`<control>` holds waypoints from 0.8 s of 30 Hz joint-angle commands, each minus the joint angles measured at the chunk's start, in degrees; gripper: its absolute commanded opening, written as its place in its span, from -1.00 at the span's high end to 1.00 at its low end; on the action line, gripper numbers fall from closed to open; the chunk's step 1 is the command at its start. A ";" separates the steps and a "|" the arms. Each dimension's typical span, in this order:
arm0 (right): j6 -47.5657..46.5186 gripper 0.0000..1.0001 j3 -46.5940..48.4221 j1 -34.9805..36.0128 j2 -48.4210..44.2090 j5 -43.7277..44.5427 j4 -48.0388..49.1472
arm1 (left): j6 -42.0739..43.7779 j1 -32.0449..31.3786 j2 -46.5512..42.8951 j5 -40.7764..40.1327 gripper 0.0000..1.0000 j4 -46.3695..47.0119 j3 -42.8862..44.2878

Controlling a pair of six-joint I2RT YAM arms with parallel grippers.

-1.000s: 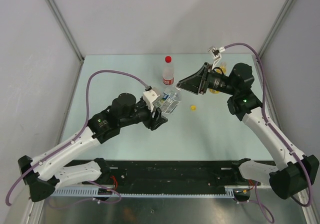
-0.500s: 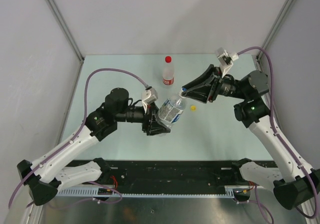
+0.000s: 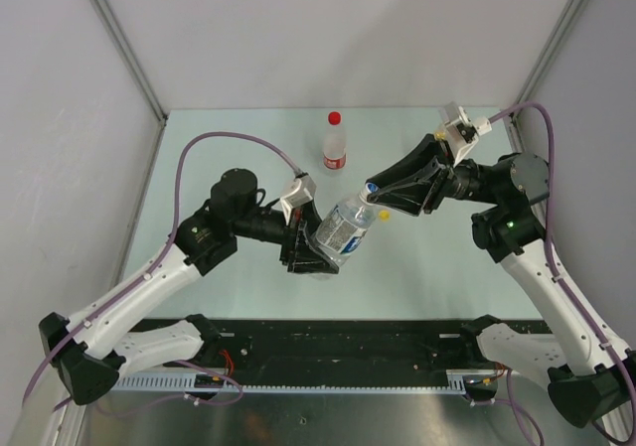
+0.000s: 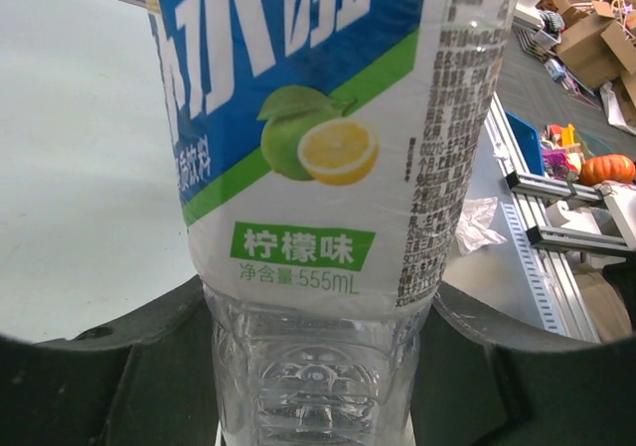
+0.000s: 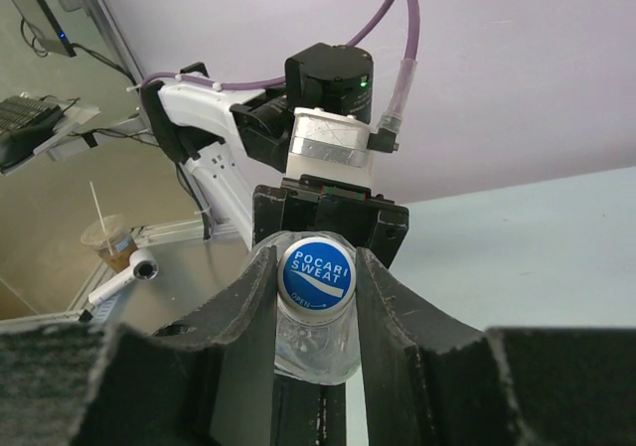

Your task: Unscrew the bottle caps

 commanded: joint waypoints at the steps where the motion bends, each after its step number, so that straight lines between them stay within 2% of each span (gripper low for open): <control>1: -2.12 0.78 -1.09 -0.99 1.33 7.36 -1.92 | 1.18 -0.20 -0.08 4.56 0.56 6.74 0.90; 7: 0.73 -0.07 -1.08 -2.65 0.67 9.91 -0.11 | 0.97 0.65 1.15 -0.57 0.53 6.40 -1.30; 10: 2.22 -0.51 -1.14 -3.52 0.20 10.09 1.56 | 2.15 0.87 1.19 -6.57 0.52 4.78 -2.19; 12: 2.44 -0.74 -1.10 -3.91 -0.21 10.78 1.44 | 3.35 0.93 1.30 -11.15 0.52 3.07 -2.39; 16: 1.86 -0.89 -1.09 -4.40 -0.51 12.21 -0.09 | 5.52 0.93 1.55 -20.58 0.53 -0.45 -2.26; 24: 0.28 -0.97 -0.91 -4.82 0.18 19.57 -8.36 | 8.37 -0.29 -0.11 -40.49 0.58 -5.54 -1.48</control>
